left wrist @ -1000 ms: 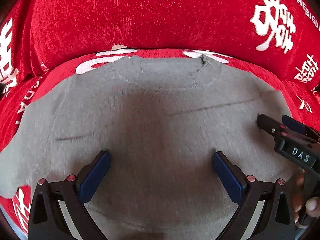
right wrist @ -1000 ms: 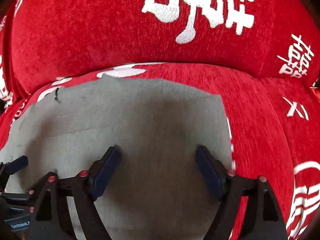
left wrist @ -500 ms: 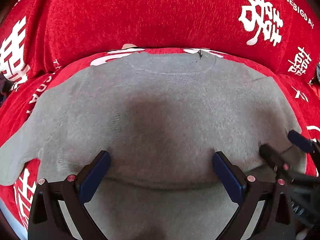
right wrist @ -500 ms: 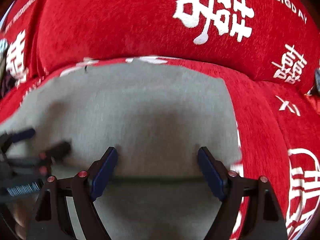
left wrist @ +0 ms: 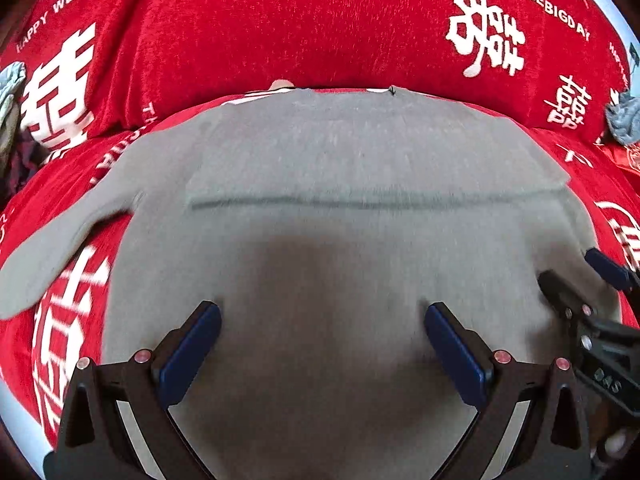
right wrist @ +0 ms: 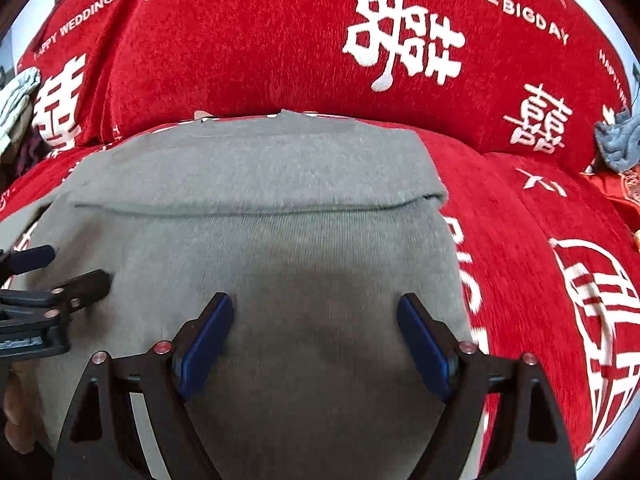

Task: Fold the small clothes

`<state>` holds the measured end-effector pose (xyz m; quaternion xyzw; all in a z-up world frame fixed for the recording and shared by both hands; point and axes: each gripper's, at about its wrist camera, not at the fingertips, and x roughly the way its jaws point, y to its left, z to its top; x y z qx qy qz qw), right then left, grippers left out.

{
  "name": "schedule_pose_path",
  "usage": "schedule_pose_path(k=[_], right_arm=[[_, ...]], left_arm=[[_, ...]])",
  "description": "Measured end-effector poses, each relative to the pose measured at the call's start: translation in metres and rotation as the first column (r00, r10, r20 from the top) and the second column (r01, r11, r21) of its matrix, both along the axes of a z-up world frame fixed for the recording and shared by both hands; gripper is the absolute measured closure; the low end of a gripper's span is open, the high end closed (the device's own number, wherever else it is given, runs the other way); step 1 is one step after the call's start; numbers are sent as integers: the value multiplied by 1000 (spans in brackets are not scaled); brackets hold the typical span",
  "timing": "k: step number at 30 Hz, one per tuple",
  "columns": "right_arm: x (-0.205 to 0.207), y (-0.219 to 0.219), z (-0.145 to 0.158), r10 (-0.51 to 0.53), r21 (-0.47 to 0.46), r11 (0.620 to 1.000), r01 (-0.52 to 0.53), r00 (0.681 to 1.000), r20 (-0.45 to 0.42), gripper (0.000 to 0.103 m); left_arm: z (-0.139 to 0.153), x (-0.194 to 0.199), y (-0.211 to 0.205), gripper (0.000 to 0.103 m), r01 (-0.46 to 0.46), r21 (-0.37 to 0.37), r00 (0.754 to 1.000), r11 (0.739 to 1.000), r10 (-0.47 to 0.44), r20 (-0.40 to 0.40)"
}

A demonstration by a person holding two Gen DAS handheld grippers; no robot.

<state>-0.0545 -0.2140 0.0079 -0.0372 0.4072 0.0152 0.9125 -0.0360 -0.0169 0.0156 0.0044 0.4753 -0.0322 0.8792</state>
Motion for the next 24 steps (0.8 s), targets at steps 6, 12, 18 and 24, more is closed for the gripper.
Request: schedule_pose_path(k=[6,12,18,24], right_arm=[[2,1,12,-21,58,998,25,998,-66,16],[1,31,21,46,44,998,-44,998,-47,16],[-4,67,21,132,11,991,-132,990,-57,16],[-7,88,18,167,-10,986,-168,983,-75,16]], left_arm=[[18,-17,63,1,-145,-61,989,988,146,18],[25,-20,189,1,-467,-105,881,878,472,31],[6,-28,315,1,-763,-98,643,639,766,-15],[-23,-17,390,1,-870,-141,487,473,867,-99]])
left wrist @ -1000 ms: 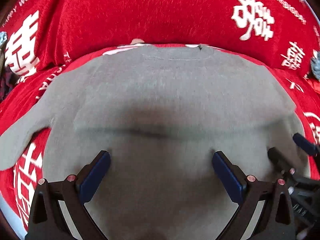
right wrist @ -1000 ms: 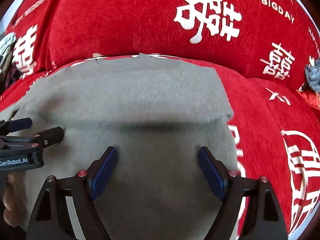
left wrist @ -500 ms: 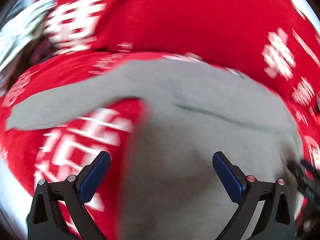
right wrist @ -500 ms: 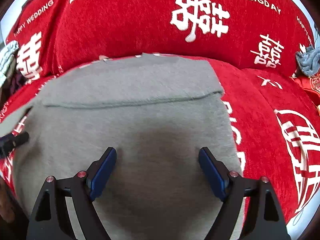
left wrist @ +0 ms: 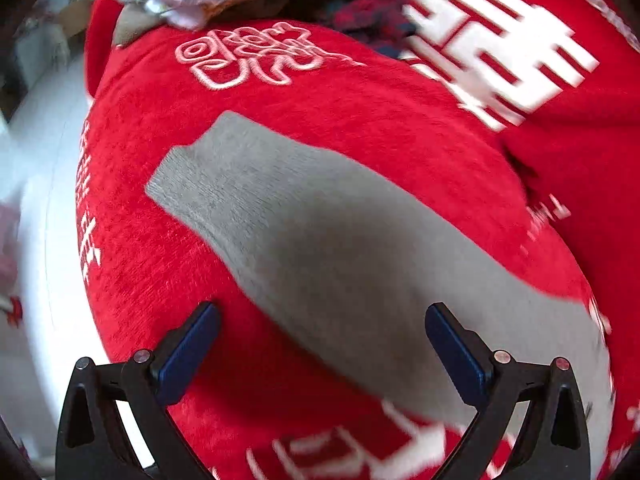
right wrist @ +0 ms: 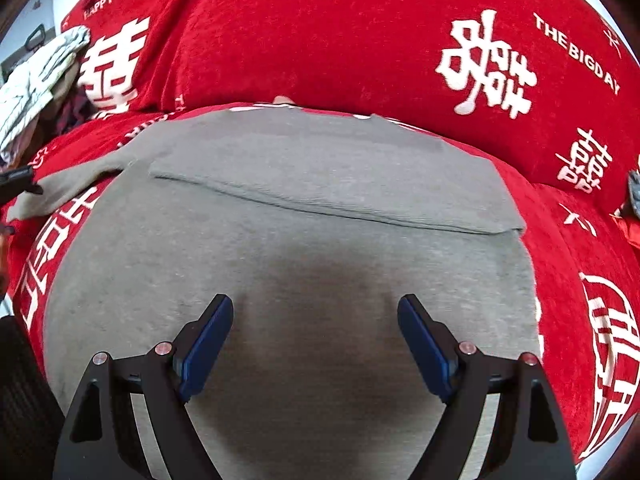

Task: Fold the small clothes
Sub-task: 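Move the left tool to the other sleeve cuff and close on it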

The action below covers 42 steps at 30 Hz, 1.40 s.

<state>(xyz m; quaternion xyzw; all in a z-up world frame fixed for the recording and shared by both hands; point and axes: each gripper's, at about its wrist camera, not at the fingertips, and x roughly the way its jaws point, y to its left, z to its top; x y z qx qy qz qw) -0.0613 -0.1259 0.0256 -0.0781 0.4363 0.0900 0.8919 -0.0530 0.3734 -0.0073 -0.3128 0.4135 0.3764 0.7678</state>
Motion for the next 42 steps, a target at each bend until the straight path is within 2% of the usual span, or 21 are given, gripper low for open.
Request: schedule_pose_path(k=[1,6,7,8,9,10,11,13,14,18,25,28,31,34,35,38,42], right_arm=[[-1,3,0,6,-6,1000,-6,1000,-1,16],[-3,14,-1,24,-43,999,-24,1000,-10,16],[-2,15,0,24,-46,999,-25,1000,-11,16],[-1,17,1,24,-47,999,-25,1000,-11,16],[0,19,3,27,-47,999,-27,1000,-10,16],[1,21,4,29,-49,998,-30,1000,-9,16],[3,24,6,33,-51,998,-34,999,-7,16],[9,30,8,43,-48,998,-43,999,-10,16],[12,33,9,48,-47,998,-49,999,-13,16],[25,53,15,78,-63,995,-78,997,5,16],[83,121,21,164,-50,985,-164,986,13,16],[113,159,12,185,-46,981,-186,983,-19,16],[132,196,-4,196,-80,977,-199,980,-39,16],[140,226,-28,207,-73,973,-217,970,-127,16],[137,231,-28,220,-64,972,-228,969,-116,17],[132,230,-18,289,60,957,-283,949,-128,17],[131,201,-3,201,48,979,-197,976,-81,17]], left_arm=[[1,5,1,1,4,22,1000,1000,-4,2],[1,22,13,1,-26,18,1000,999,26,1],[2,23,15,7,-23,20,1000,1000,23,15],[5,22,16,30,-23,46,1000,999,22,15],[7,24,19,44,-20,69,1000,997,20,5],[8,25,19,68,-12,81,1000,997,12,1],[9,22,22,80,1,69,1000,998,-3,20],[9,17,28,83,7,28,998,1000,-9,66],[10,13,30,88,5,17,997,1000,-6,82],[13,2,35,91,15,2,988,1000,-15,151],[42,-5,18,91,46,108,975,993,-68,210],[52,-8,15,91,50,131,972,990,-78,221],[58,-9,8,91,77,159,971,984,-110,211],[63,-9,2,91,100,174,970,980,-135,203],[64,-8,0,91,107,178,969,978,-142,201],[71,-3,-9,91,134,191,966,972,-171,192],[78,12,-34,91,194,213,959,958,-231,163]])
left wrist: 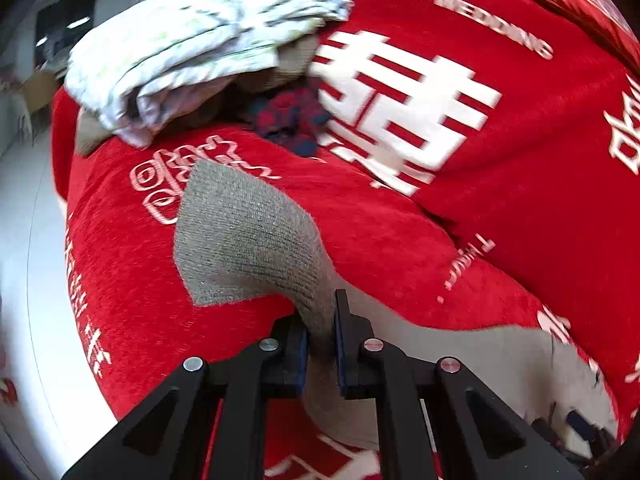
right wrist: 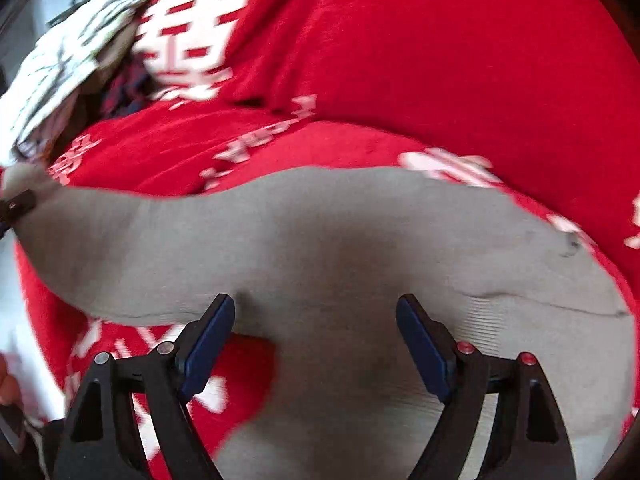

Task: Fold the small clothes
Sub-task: 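Move the left tool to the other sleeve cuff and close on it, then carry the held sleeve across the sweater body toward the right tool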

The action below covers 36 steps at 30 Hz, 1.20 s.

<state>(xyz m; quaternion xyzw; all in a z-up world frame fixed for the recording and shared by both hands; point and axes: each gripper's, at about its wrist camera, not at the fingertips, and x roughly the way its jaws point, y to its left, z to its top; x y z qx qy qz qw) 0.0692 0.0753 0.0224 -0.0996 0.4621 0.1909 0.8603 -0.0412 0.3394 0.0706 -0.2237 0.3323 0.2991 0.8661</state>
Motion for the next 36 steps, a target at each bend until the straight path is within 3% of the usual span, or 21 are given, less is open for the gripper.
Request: schedule_pose_path(k=[7,15,36], right_arm=[[-13,-78,16,-97,18,995,97,995,27,17],[-31,-136,24,-145,5,989,145,988,47,17],[-52,-207,21,-240,22,971,239,970,39,17]], left_arm=[[10,33,-61,91,105,56,994,993,-102,-46],[9,63,-120,91,179,100,979,979,-168,-116],[13,88,-223,92,341,144,930,929,-312,-193]])
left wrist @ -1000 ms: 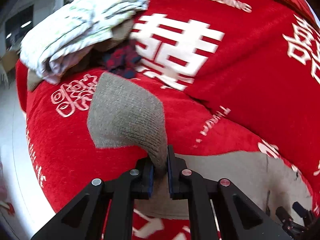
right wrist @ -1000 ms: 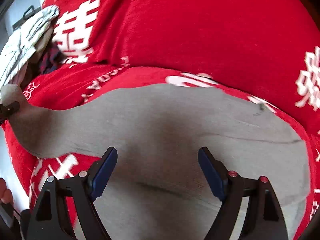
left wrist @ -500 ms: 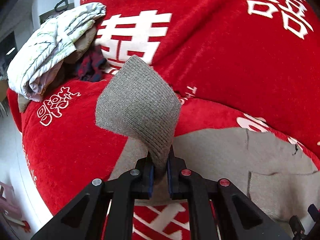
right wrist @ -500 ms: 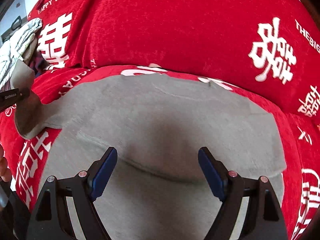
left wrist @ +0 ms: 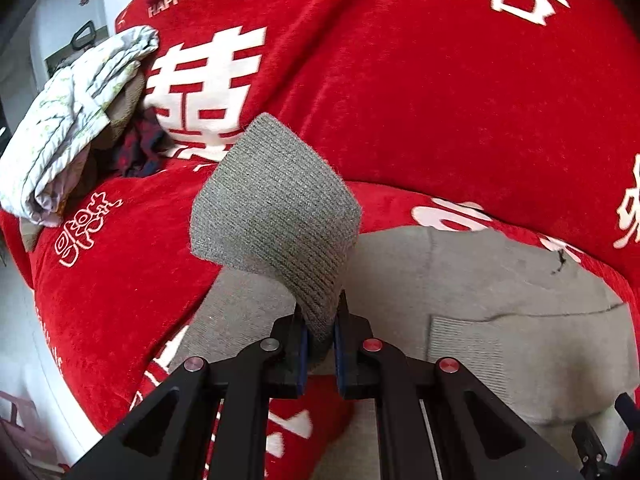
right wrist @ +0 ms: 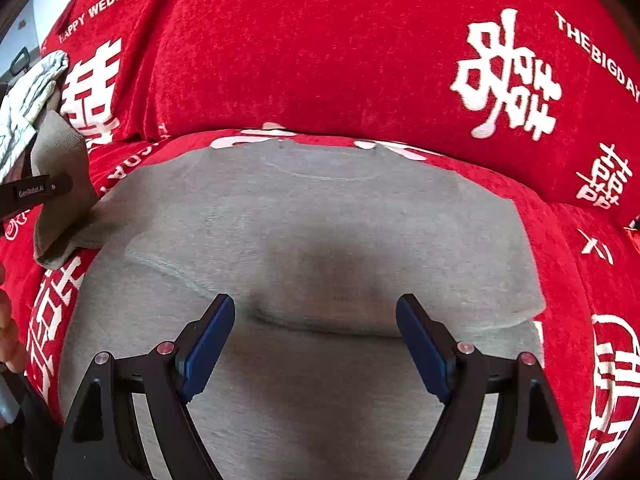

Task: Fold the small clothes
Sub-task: 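Carry the held sleeve across the sweater body toward the right tool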

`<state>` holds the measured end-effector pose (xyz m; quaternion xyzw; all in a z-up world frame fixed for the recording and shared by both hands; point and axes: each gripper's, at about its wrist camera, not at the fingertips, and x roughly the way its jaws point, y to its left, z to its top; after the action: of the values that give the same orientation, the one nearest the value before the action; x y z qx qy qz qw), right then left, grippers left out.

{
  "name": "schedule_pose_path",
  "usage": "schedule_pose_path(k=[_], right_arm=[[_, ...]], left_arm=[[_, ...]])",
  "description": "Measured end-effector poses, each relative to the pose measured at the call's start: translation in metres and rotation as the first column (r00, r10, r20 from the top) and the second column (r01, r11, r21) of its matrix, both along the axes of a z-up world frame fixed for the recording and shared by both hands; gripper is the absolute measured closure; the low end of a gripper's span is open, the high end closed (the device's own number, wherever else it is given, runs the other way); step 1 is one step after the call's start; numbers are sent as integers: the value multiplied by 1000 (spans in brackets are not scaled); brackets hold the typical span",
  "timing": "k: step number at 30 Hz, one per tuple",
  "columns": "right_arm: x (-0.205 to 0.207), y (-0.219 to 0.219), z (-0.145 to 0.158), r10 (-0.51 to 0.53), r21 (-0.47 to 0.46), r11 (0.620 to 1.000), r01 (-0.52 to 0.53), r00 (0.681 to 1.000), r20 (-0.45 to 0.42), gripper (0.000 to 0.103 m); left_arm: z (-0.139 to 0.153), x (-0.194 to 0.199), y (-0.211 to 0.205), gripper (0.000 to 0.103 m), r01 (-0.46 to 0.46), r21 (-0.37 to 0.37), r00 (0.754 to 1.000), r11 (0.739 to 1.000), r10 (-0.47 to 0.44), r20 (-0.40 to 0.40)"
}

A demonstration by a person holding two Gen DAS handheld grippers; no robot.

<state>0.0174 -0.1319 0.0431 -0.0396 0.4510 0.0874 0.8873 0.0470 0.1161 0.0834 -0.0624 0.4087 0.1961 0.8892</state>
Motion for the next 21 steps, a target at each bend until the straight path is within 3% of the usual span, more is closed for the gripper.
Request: schedule_pose_path(k=[21], right_arm=[[-11,-70,-6,-95,27,995,95,995,8,17]], left_arm=[[0,16,-117,92,170,57,984,984,-167,-53]])
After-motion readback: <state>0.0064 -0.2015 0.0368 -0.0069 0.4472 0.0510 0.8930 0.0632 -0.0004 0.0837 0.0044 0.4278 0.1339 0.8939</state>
